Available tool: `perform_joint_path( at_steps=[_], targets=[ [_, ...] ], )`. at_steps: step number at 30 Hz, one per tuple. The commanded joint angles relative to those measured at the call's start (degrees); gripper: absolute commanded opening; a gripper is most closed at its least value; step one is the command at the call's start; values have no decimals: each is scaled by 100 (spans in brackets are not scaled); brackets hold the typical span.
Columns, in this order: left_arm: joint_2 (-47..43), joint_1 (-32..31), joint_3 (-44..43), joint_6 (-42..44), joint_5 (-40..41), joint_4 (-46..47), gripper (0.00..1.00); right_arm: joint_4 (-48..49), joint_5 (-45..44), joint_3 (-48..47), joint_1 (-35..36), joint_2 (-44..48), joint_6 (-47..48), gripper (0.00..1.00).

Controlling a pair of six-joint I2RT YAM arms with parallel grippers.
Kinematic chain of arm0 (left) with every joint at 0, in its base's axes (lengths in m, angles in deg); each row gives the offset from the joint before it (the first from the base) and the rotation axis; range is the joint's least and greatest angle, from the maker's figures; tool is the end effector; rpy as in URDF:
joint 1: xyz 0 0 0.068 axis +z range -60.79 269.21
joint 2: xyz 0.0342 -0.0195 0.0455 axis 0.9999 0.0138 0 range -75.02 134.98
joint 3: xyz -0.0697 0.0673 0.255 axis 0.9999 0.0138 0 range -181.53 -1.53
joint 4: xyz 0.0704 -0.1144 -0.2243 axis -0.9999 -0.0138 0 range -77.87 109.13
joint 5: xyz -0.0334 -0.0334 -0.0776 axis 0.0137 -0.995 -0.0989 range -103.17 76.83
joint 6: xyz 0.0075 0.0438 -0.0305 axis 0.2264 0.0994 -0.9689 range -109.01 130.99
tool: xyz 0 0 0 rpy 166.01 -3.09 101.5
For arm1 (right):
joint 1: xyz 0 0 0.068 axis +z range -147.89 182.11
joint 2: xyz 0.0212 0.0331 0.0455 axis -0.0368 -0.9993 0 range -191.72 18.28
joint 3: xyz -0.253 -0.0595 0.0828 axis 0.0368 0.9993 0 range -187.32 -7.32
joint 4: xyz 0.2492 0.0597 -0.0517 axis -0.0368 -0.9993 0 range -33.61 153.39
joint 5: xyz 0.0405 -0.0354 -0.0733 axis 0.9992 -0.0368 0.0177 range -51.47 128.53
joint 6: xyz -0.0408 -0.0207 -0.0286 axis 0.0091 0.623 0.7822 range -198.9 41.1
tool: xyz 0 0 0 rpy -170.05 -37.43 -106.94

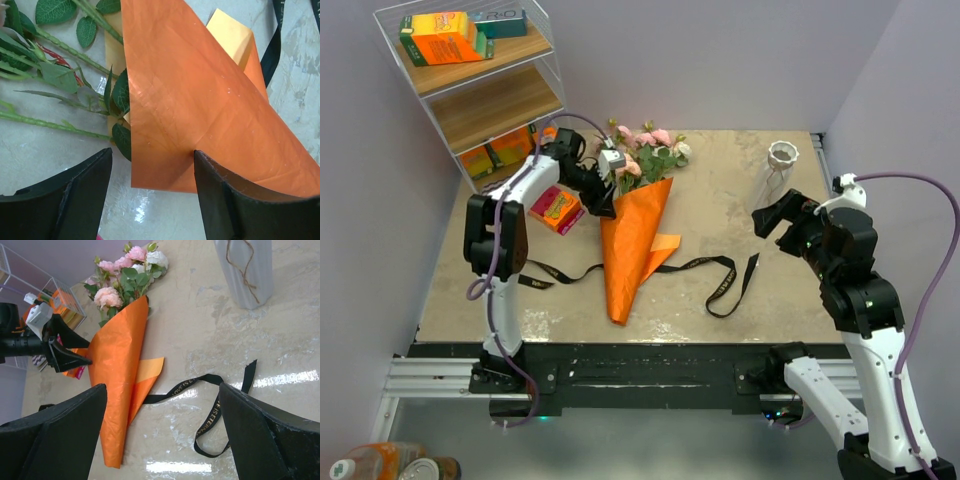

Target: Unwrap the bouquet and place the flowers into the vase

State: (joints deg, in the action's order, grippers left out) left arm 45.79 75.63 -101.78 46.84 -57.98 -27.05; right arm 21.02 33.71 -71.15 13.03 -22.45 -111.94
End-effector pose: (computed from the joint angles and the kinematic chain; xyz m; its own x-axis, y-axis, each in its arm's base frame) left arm 0.4265 -0.1287 0.2192 -0.4678 0.5405 -0.6994 0.8774 0.3796 -0.2934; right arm 0.1234 0.0208 0.4009 -0.3321 0.4892 -0.8065 0.0836 0.8669 0.4914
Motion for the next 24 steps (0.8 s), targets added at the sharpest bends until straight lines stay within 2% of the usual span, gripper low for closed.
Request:
perform_joint_path(
  at_steps=[1,4,5,7,8,11,15,24],
  targets=[
    [241,14,-311,132,-150,64,70,220,174,-59,-11,215,-19,96],
    [267,14,-320,149,-211,30,63,220,201,-50,-11,223,-19,96],
    [285,14,-346,167,-290,-40,53,220,201,-42,-11,223,-19,95],
    [293,14,-486,307,-413,-356,40,238,227,-15,-11,223,-27,95],
    [302,14,-539,343,-449,-470,28,255,236,-6,-11,223,-19,95],
    [311,14,-785,466,-528,-954,13,378,271,99,-19,206,-36,94],
    [189,-21,-909,466,-625,-1394,9,711,464,511,-11,118,-10,89],
    [-365,-566,-882,72,-581,-1553,7,1327,763,1425,-2,-58,201,79]
  ],
)
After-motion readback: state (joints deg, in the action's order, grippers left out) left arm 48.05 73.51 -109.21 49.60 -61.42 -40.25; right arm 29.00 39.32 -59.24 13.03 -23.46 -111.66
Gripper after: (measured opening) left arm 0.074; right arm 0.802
